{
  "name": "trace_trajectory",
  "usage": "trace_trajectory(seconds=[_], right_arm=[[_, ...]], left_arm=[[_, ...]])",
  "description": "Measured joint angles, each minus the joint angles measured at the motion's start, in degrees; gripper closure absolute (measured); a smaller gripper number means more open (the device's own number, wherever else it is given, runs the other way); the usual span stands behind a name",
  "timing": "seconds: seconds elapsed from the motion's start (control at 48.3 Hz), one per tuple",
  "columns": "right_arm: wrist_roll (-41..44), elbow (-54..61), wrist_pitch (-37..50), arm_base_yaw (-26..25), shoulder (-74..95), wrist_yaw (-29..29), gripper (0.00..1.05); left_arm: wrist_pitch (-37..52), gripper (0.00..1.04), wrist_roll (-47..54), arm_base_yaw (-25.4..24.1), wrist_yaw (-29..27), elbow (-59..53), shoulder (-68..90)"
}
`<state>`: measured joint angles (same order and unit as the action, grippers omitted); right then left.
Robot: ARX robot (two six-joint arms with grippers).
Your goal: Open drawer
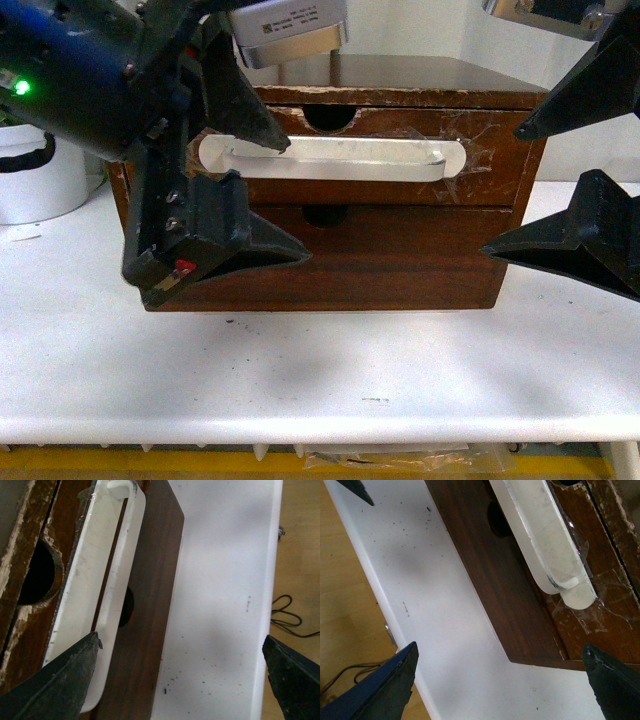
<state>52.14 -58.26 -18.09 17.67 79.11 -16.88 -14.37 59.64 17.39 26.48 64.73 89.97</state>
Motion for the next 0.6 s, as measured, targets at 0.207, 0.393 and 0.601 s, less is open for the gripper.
trace_trajectory(seconds=[0.207,0.393,0.601], right_arm=[[0.66,-2.03,-0.83,0.44,2.4,-0.9,0.09],[0.72,-5.9,-0.9,1.09,5.79,-1.7,0.09],[0.15,-11.37,-0.7,2.16,12.96,-0.87,0.09]], left_arm=[[-2.71,0.06,3.63,0.04,-2.91,4.68,4.31],[-7.87,0.06,8.57,-0.74,-5.35,7.61,7.32],[-9.57,0.06,9.94,-0.96,-4.66,8.24,7.39]])
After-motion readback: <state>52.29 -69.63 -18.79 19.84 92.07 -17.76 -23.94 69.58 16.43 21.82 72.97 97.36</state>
